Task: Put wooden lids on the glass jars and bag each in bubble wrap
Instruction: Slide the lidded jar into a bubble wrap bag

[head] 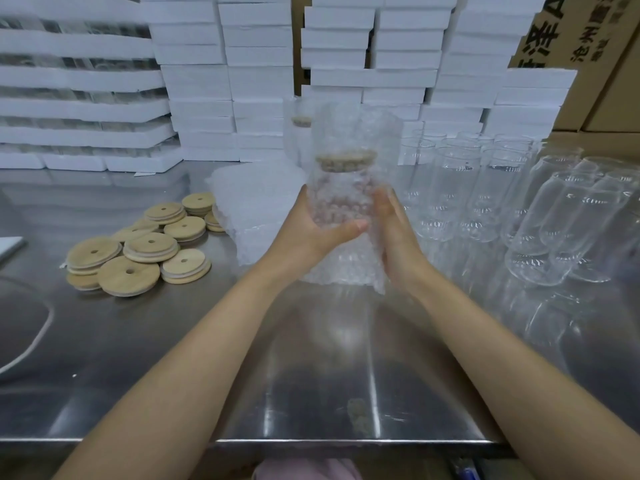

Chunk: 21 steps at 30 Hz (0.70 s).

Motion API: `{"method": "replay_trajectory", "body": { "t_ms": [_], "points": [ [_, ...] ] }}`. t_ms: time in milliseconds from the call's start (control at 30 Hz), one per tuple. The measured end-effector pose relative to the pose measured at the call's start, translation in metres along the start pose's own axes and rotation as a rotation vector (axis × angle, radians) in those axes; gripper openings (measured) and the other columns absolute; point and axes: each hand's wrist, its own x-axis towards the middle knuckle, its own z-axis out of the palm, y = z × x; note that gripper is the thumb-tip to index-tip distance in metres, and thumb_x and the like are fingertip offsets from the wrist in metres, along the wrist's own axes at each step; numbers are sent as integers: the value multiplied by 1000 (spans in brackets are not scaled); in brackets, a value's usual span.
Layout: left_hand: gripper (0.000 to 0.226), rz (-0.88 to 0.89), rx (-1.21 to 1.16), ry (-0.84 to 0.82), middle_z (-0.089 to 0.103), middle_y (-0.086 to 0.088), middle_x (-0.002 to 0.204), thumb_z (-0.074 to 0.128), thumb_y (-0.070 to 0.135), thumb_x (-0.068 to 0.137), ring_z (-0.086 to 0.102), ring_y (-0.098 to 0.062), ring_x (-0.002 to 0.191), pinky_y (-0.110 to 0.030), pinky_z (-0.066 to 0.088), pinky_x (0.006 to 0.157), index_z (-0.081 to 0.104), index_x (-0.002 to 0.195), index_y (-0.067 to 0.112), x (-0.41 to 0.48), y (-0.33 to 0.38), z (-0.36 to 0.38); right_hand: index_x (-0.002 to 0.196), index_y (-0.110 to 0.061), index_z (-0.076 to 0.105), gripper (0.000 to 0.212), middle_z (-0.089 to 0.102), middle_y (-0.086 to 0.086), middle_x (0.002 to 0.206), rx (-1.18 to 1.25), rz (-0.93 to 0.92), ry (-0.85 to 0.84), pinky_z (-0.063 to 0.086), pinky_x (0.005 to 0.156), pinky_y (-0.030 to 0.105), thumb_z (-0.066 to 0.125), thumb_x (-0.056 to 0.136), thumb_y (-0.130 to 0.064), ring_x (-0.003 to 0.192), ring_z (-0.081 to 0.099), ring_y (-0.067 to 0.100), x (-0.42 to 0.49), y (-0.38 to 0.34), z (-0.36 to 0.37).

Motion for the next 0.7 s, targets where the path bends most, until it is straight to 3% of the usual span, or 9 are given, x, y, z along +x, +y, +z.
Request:
{"method": "replay_trajectory", "body": {
  "t_ms": [100, 167, 233, 300, 367, 433, 500, 633, 700],
  "points": [
    [60, -62, -24, 98, 64, 7, 113, 80, 24, 72, 64, 2, 99, -13, 50, 80, 46, 122, 27, 2, -4, -2, 139, -29, 50, 71, 56, -4, 140, 136, 145, 36, 37, 113, 42, 33, 87, -75, 130, 51, 12, 5, 9, 4],
    [70, -82, -40, 175, 61, 2, 115, 81, 23, 71, 65, 5, 93, -13, 51, 76, 40, 128, 23, 5, -3, -4, 117, -36, 61, 51, 66, -15, 123, 79, 239, 106, 48, 103, 32, 27, 96, -66, 117, 59, 1, 6, 9, 2],
    [71, -72, -141, 272, 59, -1, 111, 81, 15, 71, 65, 8, 84, -12, 50, 70, 37, 125, 25, 8, -2, -6, 104, -29, 63, 46, 69, -4, 113, 23, 383, 54, 54, 92, 35, 27, 101, -57, 101, 67, 12, 5, 10, -3],
    [70, -47, -199, 325, 57, -7, 115, 77, 16, 67, 66, 3, 89, -16, 52, 73, 38, 124, 26, 10, -1, -8, 103, -22, 62, 51, 70, 7, 94, 81, 543, -66, 57, 66, 29, 27, 100, -58, 73, 68, 18, 1, 8, -3],
    [79, -34, -176, 277, 55, -16, 126, 78, 19, 65, 65, -11, 104, -26, 54, 86, 38, 133, 15, 10, 1, -9, 95, -15, 59, 50, 63, 5, 65, 116, 605, -76, 44, 45, 19, 30, 101, -56, 50, 56, 14, -1, 5, -2],
    [92, -26, -115, 203, 55, -18, 129, 82, 28, 61, 60, -21, 115, -37, 49, 99, 38, 138, 8, 11, 1, -12, 85, -15, 58, 44, 52, -1, 49, 39, 568, -45, 25, 38, 18, 33, 104, -47, 38, 42, 9, 0, 6, -3],
    [94, -20, -31, 164, 57, -12, 128, 81, 39, 57, 58, -17, 118, -40, 45, 104, 40, 137, 12, 11, 2, -15, 79, -16, 58, 40, 43, -6, 44, -55, 498, -39, 15, 38, 19, 36, 105, -36, 35, 30, 7, -1, 8, -5],
    [93, -20, 33, 115, 55, -5, 133, 85, 31, 60, 56, -9, 119, -30, 43, 104, 39, 139, 14, 9, -5, -14, 55, -21, 48, 48, 35, -5, 46, -246, 369, 20, 16, 38, 18, 36, 98, -5, 38, 22, 8, -5, 11, -4],
    [89, -16, 53, 89, 54, -2, 133, 86, 25, 63, 54, -7, 121, -30, 42, 106, 38, 138, 19, 8, -9, -13, 54, -20, 36, 44, 33, -2, 52, -490, 232, 66, 22, 44, 23, 38, 93, 0, 45, 28, 12, -4, 13, -6]
  ]
}}
